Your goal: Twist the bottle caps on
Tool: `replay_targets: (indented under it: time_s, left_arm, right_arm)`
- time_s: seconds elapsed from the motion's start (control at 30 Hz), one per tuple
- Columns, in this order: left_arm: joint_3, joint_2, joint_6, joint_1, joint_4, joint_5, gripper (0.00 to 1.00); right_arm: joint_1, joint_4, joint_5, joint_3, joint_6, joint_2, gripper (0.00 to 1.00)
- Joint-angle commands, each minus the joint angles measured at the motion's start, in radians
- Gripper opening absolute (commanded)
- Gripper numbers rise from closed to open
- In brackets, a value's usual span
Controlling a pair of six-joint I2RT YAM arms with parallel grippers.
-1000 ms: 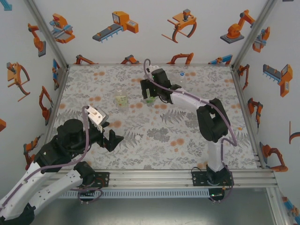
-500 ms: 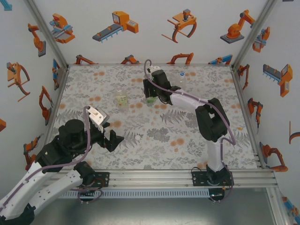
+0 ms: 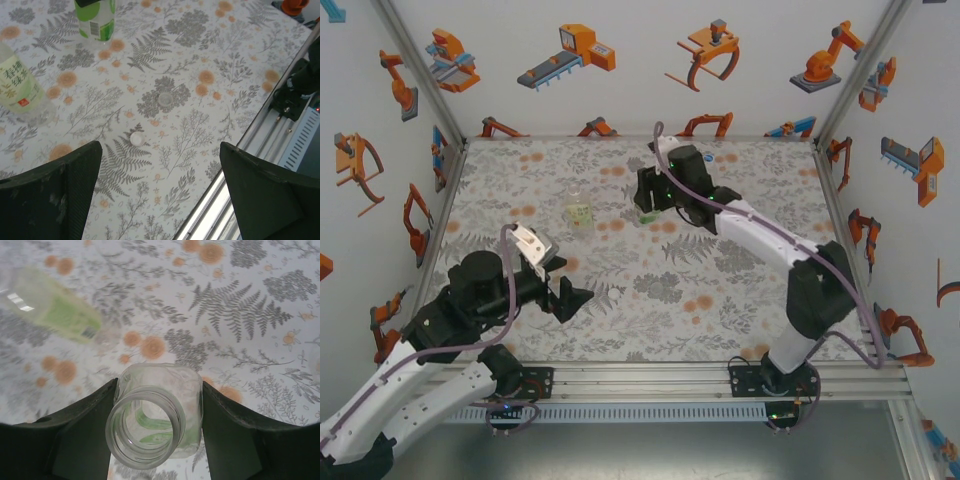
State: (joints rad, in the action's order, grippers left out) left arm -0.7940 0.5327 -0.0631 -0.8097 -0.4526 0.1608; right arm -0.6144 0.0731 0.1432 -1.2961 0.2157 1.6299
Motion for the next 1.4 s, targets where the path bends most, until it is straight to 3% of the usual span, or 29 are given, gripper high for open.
replay_targets:
  time_s: [0.0, 0.17, 0.33, 0.53, 0.77, 0.87, 1.17, 1.37]
  left_arm:
    - [0.026, -0.001, 0.002, 0.006, 0.120, 0.085, 0.92]
    - [0.049, -0.011, 0.000, 0.004, 0.211, 0.134, 0.92]
    - [0.081, -0.027, 0.011, 0.004, 0.319, 0.210, 0.92]
    - [0.087, 0.008, 0.045, 0.003, 0.381, 0.293, 1.00]
    - [0.046, 0.147, 0.032, -0.001, 0.406, 0.473, 1.00]
    - [0.035, 0.185, 0.020, -0.006, 0.420, 0.526, 0.94]
    - [0.019, 0.202, 0.046, -0.008, 0.401, 0.529, 0.67]
    - [0.013, 0.203, 0.061, -0.008, 0.383, 0.521, 0.57]
  right_arm:
    - [-0.014, 0.043, 0.194, 0.069, -0.017, -0.116, 0.40]
    - [-0.041, 0.033, 0.456, 0.165, -0.040, -0.282, 0.31]
    - [-0.096, -0.050, 0.602, 0.242, -0.007, -0.406, 0.27]
    - [-0.195, -0.097, 0.670, 0.233, 0.043, -0.453, 0.26]
    - [-0.270, -0.208, 0.703, 0.175, 0.088, -0.418, 0.25]
    - [-0.283, -0.225, 0.703, 0.152, 0.090, -0.408, 0.25]
    - [-0.295, -0.227, 0.712, 0.142, 0.090, -0.397, 0.25]
    - [-0.297, -0.207, 0.692, 0.143, 0.083, -0.409, 0.28]
